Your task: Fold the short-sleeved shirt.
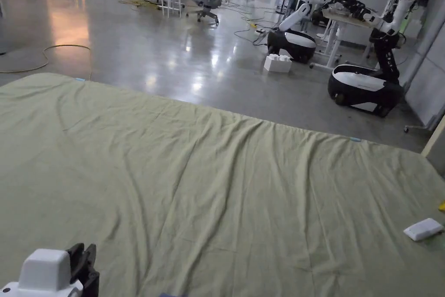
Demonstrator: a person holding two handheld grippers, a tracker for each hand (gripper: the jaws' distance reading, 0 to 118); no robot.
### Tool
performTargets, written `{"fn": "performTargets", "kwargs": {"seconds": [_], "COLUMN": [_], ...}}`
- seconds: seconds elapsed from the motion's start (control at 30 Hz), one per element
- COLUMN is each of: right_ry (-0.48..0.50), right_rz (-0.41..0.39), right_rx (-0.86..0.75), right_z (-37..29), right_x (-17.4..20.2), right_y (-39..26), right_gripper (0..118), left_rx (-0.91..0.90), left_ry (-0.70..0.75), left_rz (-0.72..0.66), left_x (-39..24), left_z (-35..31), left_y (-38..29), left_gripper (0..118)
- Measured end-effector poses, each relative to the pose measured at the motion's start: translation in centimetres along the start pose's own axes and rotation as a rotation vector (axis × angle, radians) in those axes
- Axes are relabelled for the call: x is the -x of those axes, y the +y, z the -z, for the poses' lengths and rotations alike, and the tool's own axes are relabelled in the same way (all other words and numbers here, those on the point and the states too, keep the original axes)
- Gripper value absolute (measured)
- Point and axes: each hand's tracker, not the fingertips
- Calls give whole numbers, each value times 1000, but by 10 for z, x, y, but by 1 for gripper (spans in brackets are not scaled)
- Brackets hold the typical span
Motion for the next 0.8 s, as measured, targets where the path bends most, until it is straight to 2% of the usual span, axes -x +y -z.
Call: {"fn": "performTargets", "kwargs": {"seconds": [0.1,0.17,0.2,0.3,0.33,0.4,0.5,0.57,0.8], "right_ry": [-29,-76,-100,-91,-97,-101,-97,-92,-68], "right_rz": [-16,4,7,35,18,-13,18,44,33], "right_rx": [60,100,126,136,124,114,113,114,95], "right_z": [19,28,28,31,29,29,30,33,31], "right_x": [1,-6,-9,-19,-19,-17,-20,-26,-32], "right_y": [-18,-31,-35,-48,-51,-51,-51,-54,-60], "right_gripper": [3,3,3,3,3,3,3,3,3], "left_rx": [96,160,191,296,332,378,447,503,695], "left_ry": [-45,-82,-99,-209,-259,-345,-458,-530,-666], "left_rz": [-69,-113,-136,-212,-226,-226,-242,-292,-461], "left_x": [7,9,9,7,7,2,-3,-4,-18], "left_z": [-1,0,2,10,16,26,51,71,131], "left_y": [-22,-35,-41,-54,-57,-61,-67,-71,-94], "left_gripper": [15,16,24,72,75,75,80,83,85]}}
